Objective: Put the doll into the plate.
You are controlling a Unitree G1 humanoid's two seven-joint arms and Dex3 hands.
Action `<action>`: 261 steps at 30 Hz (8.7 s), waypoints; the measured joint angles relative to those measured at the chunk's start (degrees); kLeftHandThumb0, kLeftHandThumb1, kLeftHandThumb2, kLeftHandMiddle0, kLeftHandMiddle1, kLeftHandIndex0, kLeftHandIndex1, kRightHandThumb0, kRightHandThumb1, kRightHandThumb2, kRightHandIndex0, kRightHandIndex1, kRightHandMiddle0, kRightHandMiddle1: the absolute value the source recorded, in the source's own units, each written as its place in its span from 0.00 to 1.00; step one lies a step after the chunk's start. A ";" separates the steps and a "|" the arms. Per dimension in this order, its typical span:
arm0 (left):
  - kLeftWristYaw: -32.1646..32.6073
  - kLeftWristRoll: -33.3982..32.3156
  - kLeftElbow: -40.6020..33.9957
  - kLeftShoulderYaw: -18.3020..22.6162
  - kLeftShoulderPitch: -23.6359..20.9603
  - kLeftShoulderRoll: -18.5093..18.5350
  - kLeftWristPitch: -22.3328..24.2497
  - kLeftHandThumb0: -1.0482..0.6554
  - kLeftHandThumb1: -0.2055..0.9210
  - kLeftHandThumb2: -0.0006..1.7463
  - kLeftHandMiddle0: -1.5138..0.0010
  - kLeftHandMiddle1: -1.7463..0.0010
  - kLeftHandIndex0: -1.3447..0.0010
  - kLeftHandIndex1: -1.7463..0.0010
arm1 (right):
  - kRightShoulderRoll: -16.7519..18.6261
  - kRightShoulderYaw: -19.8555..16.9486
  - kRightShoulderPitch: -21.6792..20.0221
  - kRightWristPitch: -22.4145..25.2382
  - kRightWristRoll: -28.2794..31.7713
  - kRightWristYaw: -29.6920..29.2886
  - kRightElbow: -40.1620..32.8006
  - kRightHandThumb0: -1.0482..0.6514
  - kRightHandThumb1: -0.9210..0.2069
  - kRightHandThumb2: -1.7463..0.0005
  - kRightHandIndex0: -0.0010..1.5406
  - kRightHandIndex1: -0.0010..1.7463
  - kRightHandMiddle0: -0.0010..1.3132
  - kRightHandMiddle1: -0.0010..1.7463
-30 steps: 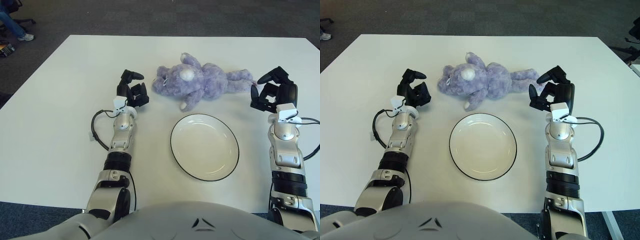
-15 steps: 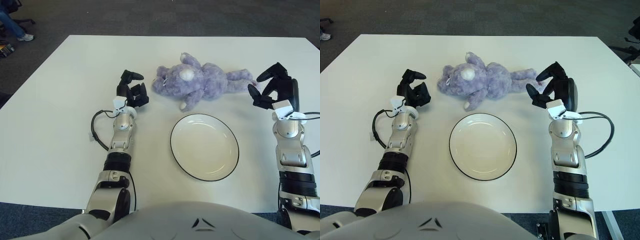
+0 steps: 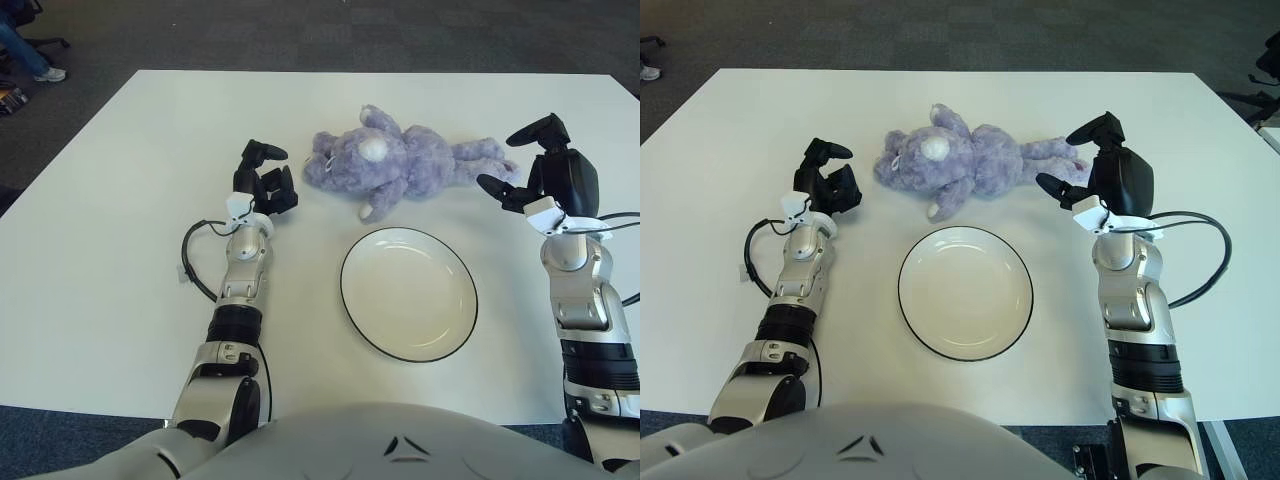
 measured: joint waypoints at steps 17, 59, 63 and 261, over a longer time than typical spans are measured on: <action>0.00 0.11 -0.02 -0.06 0.02 0.03 0.63 0.37 0.61 0.63 0.24 0.00 0.64 0.00 | -3.19 2.82 -4.91 -8.34 -0.65 1.76 1.62 0.05 0.14 0.76 0.01 0.64 0.00 0.37; -0.34 0.06 0.11 -0.21 0.01 0.90 0.94 0.37 0.62 0.63 0.23 0.00 0.65 0.00 | -3.91 9.74 -9.99 1.98 -3.31 21.83 -6.76 0.10 0.21 0.75 0.00 0.07 0.00 0.16; -0.43 0.04 0.12 -0.26 0.01 0.91 0.94 0.37 0.62 0.63 0.23 0.00 0.65 0.00 | -3.94 10.40 -10.89 1.64 -3.14 22.81 -5.44 0.10 0.23 0.74 0.00 0.03 0.00 0.13; -2.00 -0.05 -4.41 -2.89 2.85 0.65 -1.30 0.37 0.67 0.58 0.27 0.00 0.68 0.00 | 11.15 18.20 -26.46 5.21 4.68 -7.11 43.31 0.62 0.89 0.08 0.66 0.70 0.63 1.00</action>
